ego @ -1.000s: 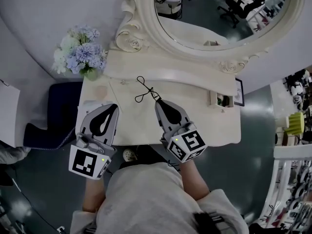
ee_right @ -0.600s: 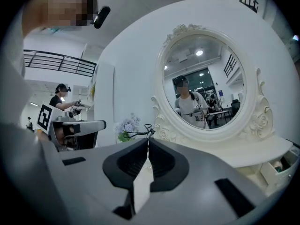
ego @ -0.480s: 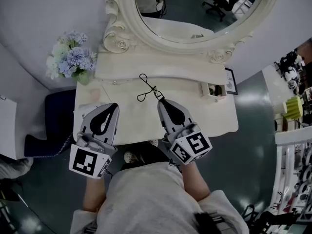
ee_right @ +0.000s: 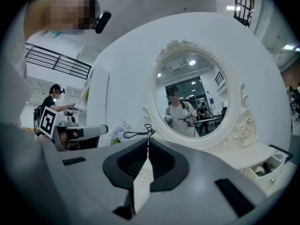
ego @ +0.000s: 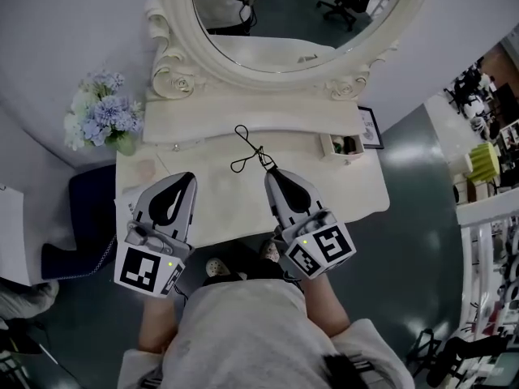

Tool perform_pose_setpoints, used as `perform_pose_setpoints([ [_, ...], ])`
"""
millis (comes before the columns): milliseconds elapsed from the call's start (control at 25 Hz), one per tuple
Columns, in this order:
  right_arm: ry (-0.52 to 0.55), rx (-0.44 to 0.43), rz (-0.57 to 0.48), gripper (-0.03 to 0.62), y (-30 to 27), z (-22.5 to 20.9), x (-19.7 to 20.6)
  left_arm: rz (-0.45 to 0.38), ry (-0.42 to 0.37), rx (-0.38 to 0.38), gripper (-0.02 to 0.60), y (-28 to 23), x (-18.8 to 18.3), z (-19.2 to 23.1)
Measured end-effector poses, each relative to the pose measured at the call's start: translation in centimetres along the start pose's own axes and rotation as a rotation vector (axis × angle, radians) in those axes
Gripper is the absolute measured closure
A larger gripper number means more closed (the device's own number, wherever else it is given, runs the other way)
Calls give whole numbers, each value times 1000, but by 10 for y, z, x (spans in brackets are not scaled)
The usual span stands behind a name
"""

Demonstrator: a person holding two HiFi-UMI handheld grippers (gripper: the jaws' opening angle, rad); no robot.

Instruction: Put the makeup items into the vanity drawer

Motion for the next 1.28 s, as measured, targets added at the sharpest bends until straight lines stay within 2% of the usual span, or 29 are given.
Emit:
perform_pose_setpoints([
  [560,21,61,-32,569,39,-47,-16,-9,-6,61,566,-42,-4,-42],
  [1280,27,165,-52,569,98,-135,-29,-18,-5,166,566,-123,-4,-113],
])
Point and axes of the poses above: the fingertips, and each gripper's own axes: y backward along the fingers, z to its left, x out of its underside, the point moved 4 cm from there along y, backward along the fingers
